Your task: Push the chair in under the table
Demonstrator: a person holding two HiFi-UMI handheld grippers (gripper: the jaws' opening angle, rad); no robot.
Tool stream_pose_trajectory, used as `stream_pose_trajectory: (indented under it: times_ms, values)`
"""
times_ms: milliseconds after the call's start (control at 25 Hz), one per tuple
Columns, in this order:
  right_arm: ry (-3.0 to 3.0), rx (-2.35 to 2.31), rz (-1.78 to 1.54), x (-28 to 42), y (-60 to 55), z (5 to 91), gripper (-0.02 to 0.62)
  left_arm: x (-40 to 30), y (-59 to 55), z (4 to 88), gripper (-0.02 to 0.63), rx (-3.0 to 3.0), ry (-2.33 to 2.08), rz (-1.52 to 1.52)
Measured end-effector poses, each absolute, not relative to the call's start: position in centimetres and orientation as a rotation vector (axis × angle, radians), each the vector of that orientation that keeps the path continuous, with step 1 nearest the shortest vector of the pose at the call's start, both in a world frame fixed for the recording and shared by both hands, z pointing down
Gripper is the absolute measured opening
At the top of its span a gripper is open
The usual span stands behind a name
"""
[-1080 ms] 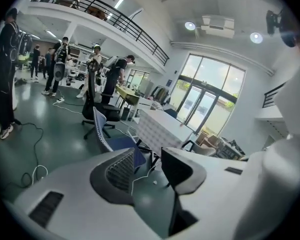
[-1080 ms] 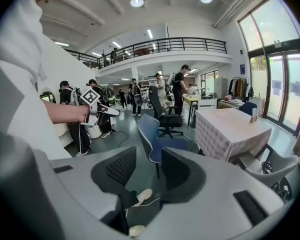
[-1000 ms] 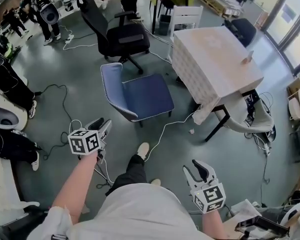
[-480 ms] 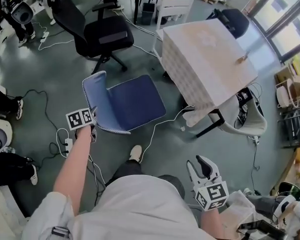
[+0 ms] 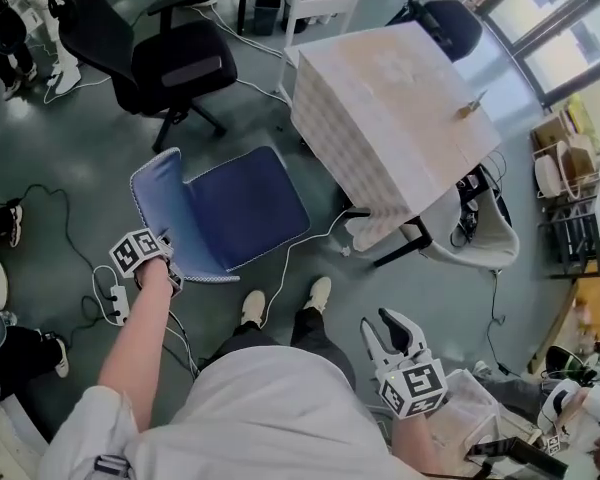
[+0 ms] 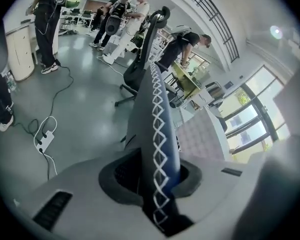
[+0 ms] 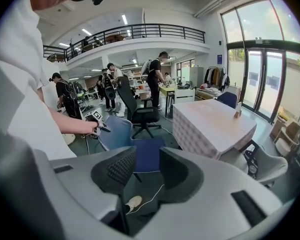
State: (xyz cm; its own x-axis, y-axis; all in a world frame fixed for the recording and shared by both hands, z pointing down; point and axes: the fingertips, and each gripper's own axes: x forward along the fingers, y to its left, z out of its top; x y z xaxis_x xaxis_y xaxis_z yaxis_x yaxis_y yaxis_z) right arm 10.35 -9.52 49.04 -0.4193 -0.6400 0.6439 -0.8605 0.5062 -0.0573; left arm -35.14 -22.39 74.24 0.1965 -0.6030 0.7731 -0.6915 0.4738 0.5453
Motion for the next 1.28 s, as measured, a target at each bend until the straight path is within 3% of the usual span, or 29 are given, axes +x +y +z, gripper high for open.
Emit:
stream_pose_trajectory:
  times_ms: [480,1280]
  values:
    - [-2.269,1.164,0.504,15.6,-17.9,49.0,0.153,-25.6,-28.3,73.4,0.078,1.151,-1.481,0.035]
    - [-2.220,1.233,0.615,31.7,-22.9,50.9,0.153,-11.3,-40.4,73.3,0.080,1.131,-1.497,0.034]
